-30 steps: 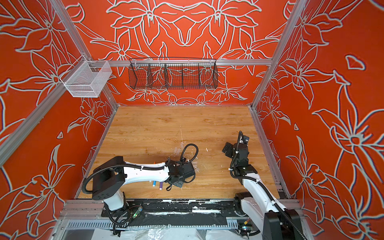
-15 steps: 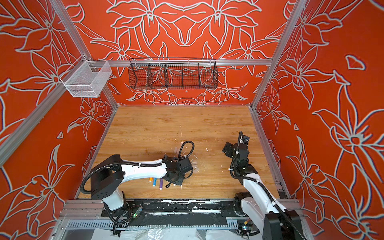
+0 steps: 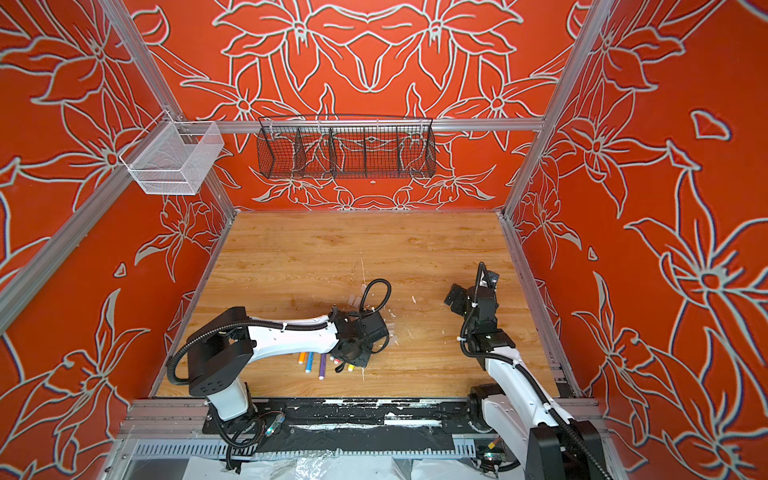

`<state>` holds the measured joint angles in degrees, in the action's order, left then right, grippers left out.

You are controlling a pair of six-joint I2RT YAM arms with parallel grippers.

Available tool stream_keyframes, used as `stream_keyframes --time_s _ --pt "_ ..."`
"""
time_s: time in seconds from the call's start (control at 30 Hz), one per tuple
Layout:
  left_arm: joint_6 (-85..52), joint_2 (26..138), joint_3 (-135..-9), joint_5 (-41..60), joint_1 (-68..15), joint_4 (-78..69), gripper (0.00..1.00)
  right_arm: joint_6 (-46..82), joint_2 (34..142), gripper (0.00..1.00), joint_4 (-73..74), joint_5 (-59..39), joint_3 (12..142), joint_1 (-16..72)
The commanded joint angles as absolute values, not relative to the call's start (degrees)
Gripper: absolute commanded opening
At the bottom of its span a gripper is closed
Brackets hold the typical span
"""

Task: Insert the pens into the pen caps
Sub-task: 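Close the left gripper on the yellow highlighter and lift it, then raise the yellow highlighter with the left gripper while the right gripper approaches it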

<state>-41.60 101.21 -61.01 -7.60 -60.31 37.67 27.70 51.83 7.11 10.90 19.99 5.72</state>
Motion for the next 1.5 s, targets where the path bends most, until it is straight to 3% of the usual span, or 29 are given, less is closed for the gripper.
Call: stream_keyframes --time_s 0.0,0.13,0.3,0.5,0.73,1.07,1.2,1.47 --pt "-41.2 105.5 -56.6 -7.2 -59.5 37.8 0.11 28.8 50.9 0.96 7.3 11.7 20.1 5.9" --pt "-38.6 103.8 -54.7 -3.9 -56.7 32.7 0.06 29.1 50.6 0.98 7.0 12.4 20.1 5.8" --pt "-37.3 99.4 -56.5 -8.8 -55.5 35.5 0.02 31.2 49.2 0.97 -1.4 12.0 24.1 5.9" --pt "-33.5 90.3 -58.9 -9.9 -55.2 35.6 0.02 35.7 43.9 0.94 -9.4 -0.4 29.0 6.5" --pt "-28.9 80.8 -58.7 -11.8 -55.0 30.3 0.0 40.4 38.9 0.94 -10.8 -0.4 30.7 19.2" --pt "-25.5 75.5 -59.6 -13.8 -54.8 24.7 0.0 50.3 42.2 0.92 3.0 -3.5 29.1 30.9" --pt "-22.1 75.5 -59.9 -8.3 -54.8 20.1 0.0 54.0 46.6 0.92 12.6 -7.7 27.9 33.5" --pt "-16.5 76.5 -60.5 -9.4 -54.8 16.0 0.0 57.4 56.6 0.86 22.8 -5.3 30.7 38.9"
